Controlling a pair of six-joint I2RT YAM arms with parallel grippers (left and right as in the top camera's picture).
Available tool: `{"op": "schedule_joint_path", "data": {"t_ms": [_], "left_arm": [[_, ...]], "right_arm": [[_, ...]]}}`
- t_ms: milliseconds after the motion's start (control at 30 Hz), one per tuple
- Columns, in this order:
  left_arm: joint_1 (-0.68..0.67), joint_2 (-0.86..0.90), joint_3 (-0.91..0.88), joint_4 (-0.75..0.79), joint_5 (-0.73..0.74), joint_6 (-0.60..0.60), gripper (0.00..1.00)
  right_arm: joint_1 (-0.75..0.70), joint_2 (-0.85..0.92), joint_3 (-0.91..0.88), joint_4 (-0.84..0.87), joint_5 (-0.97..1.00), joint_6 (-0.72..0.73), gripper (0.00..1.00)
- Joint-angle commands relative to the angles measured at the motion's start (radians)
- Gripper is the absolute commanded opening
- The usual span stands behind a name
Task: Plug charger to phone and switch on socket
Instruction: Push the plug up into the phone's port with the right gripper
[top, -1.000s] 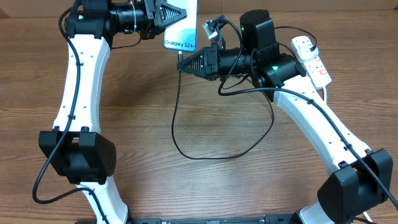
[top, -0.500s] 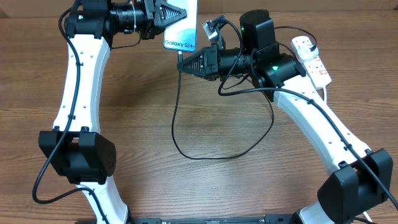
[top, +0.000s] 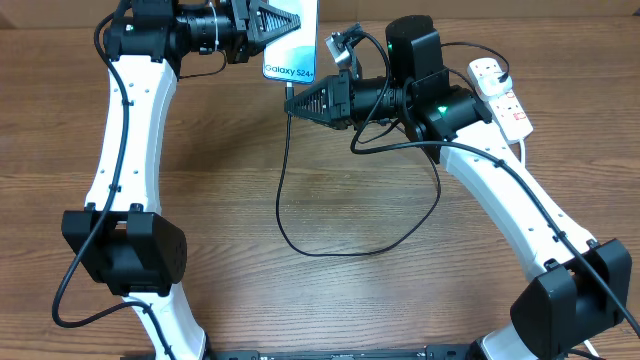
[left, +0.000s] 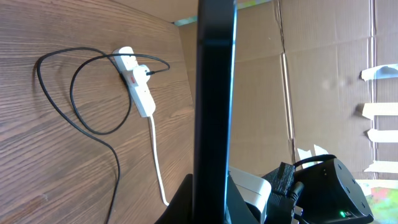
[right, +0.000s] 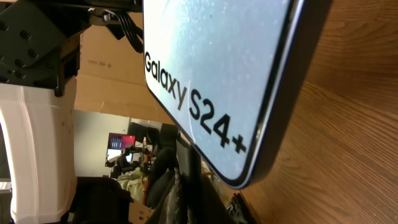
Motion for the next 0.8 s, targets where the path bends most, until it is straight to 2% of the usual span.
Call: {"op": "schedule_joint_path", "data": {"t_ms": [0, 767], "left_arm": [[-0.002, 0.006, 0.004, 0.003, 0.065, -0.002, 0.04], [-0.002, 0.006, 0.004, 0.003, 0.083, 0.005, 0.04]], "right_arm": [[-0.002, -0.008, 0.02, 0.016, 0.019, 0.004, 0.04], [-0.003, -0.008, 0.02, 0.033, 0.05, 0.004, 0.04]]}}
